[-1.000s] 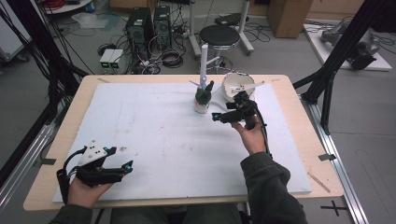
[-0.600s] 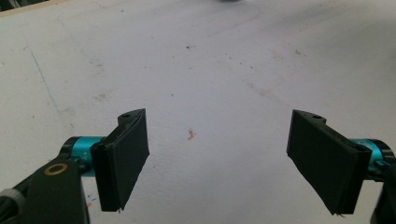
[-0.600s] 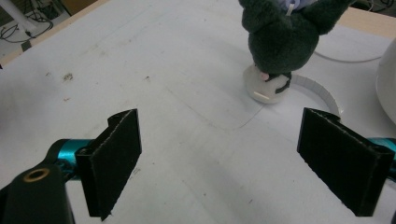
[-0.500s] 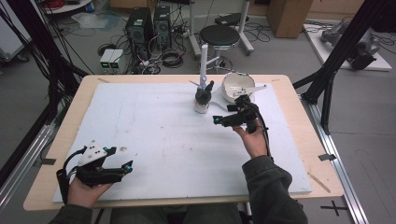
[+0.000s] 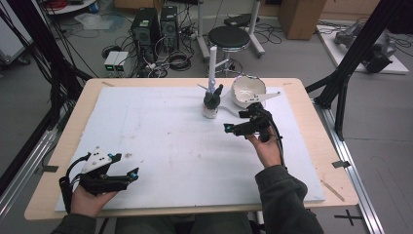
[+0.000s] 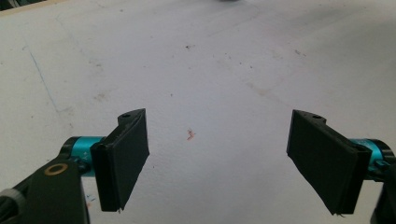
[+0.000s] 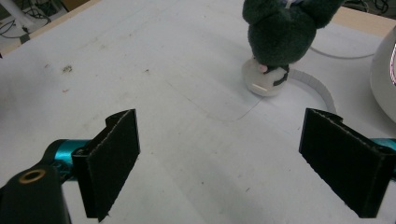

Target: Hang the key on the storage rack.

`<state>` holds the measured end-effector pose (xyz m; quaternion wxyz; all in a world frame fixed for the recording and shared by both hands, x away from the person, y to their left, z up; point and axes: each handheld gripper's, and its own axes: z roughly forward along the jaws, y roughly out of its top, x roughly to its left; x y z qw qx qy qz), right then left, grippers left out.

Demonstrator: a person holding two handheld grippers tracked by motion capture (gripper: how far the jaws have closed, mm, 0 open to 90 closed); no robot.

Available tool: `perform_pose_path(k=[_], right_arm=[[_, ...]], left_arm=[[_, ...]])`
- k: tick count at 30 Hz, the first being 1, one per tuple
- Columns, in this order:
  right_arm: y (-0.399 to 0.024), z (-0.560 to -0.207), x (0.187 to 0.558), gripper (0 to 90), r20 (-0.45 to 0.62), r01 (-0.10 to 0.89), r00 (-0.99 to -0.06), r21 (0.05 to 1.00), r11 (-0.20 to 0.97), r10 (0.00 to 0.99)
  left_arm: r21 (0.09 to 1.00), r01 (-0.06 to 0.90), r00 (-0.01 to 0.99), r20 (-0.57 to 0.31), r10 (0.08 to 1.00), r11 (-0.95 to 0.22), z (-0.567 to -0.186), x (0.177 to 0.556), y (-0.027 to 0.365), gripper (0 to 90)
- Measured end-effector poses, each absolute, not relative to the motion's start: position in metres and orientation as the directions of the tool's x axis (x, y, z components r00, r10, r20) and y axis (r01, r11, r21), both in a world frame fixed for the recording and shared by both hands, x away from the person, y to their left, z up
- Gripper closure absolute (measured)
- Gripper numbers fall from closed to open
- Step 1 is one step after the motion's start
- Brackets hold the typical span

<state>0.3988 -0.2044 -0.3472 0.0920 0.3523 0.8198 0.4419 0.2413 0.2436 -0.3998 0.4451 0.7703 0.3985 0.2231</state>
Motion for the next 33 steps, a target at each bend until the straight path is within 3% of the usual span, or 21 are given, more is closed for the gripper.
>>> perform_pose_path(k=[33], right_arm=[[-0.212,-0.354,0.376,11.4,0.125,0.471,-0.748,0.792,0.388,0.652]], left_arm=[[0.864,0.416,0.581,-0.014,0.813,-0.283,-0.400,0.241,0.243,21.2]])
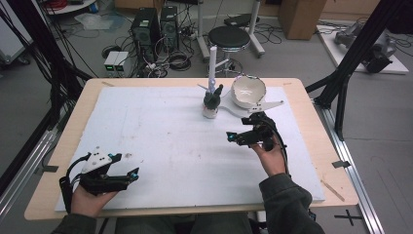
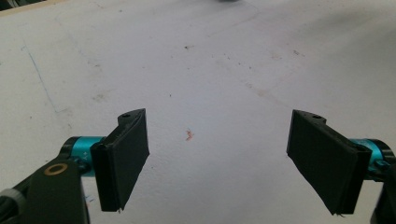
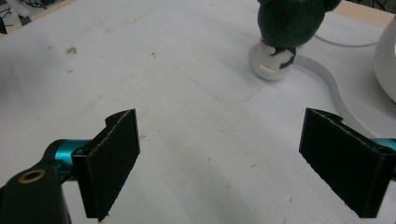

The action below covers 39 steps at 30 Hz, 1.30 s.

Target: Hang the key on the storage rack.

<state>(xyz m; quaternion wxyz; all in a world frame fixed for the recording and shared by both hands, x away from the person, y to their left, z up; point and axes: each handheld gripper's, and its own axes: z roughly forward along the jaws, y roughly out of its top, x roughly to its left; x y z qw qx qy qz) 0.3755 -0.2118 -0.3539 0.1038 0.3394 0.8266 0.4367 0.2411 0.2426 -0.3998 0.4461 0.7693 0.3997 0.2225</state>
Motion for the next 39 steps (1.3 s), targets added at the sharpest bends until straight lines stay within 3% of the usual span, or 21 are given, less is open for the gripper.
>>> perform_pose_path(k=[39], right_arm=[[-0.235,-0.383,0.350,11.4,0.136,0.493,-0.721,0.790,0.364,0.680]], left_arm=[[0.865,0.417,0.582,-0.018,0.813,-0.279,-0.400,0.241,0.243,21.2]])
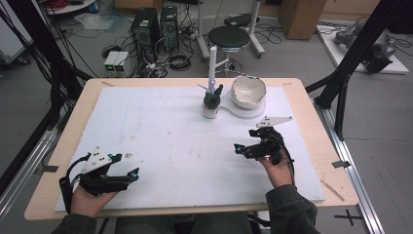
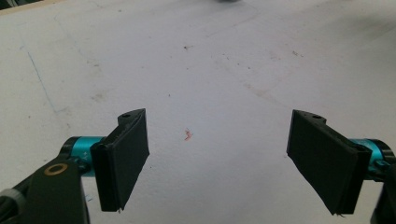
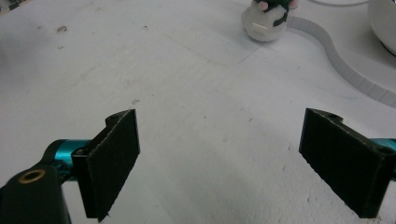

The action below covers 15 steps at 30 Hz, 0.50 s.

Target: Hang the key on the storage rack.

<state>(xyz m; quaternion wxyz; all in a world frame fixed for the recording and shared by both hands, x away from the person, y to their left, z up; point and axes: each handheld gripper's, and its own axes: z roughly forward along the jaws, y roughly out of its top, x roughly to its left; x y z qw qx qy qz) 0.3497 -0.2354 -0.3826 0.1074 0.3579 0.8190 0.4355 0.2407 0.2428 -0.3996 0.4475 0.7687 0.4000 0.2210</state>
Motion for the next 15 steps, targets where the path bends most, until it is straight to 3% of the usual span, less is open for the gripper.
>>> perform_pose_path(k=[15], right_arm=[[-0.247,-0.388,0.341,11.5,0.137,0.495,-0.716,0.791,0.359,0.685]], left_arm=[[0.864,0.418,0.584,-0.020,0.811,-0.280,-0.400,0.241,0.243,21.1]])
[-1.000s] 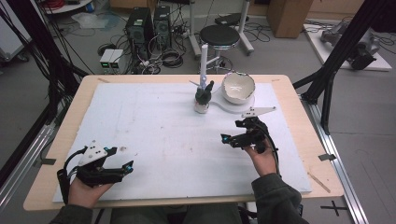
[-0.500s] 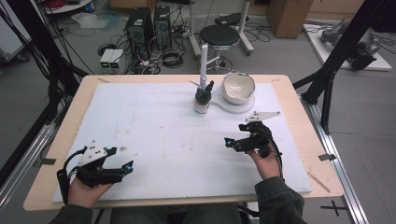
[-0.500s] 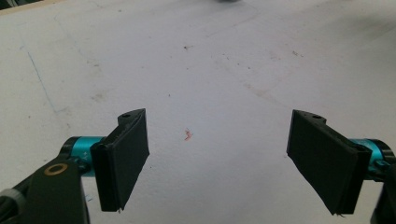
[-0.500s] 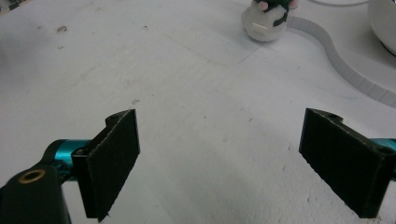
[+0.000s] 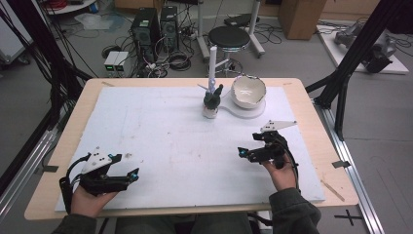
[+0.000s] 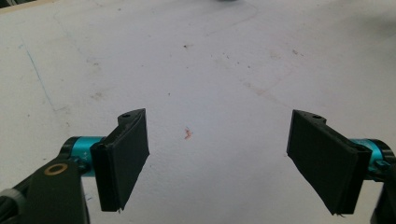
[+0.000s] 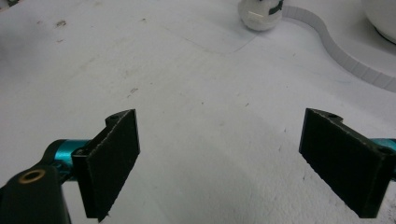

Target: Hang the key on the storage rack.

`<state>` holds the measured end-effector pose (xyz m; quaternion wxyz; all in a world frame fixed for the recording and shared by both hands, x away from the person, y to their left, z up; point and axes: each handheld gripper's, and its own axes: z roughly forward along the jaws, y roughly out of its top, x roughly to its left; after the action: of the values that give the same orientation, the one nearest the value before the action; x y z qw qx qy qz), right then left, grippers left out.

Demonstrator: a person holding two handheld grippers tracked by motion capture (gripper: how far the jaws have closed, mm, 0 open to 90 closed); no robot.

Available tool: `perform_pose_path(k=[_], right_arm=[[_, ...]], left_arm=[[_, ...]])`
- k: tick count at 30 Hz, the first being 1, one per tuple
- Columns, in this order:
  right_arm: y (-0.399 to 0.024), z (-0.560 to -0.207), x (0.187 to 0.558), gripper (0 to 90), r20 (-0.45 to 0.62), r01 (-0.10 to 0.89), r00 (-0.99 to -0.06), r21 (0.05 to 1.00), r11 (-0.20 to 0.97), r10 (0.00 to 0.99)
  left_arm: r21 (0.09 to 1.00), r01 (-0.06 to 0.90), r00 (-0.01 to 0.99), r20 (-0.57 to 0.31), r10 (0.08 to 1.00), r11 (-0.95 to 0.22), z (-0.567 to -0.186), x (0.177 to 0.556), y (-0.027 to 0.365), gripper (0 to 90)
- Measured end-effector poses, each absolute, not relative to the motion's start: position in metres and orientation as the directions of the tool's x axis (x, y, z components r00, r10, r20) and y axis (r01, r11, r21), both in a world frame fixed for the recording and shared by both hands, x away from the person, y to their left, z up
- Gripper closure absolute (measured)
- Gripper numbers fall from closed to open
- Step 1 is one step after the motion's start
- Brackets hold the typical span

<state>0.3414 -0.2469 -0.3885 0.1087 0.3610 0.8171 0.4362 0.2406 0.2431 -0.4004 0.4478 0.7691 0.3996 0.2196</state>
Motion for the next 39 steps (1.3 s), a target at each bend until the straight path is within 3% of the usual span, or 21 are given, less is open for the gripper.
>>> perform_pose_path(k=[39], right_arm=[[-0.271,-0.406,0.320,11.4,0.155,0.518,-0.696,0.785,0.341,0.701]], left_arm=[[0.860,0.427,0.588,-0.029,0.808,-0.280,-0.403,0.240,0.244,21.1]])
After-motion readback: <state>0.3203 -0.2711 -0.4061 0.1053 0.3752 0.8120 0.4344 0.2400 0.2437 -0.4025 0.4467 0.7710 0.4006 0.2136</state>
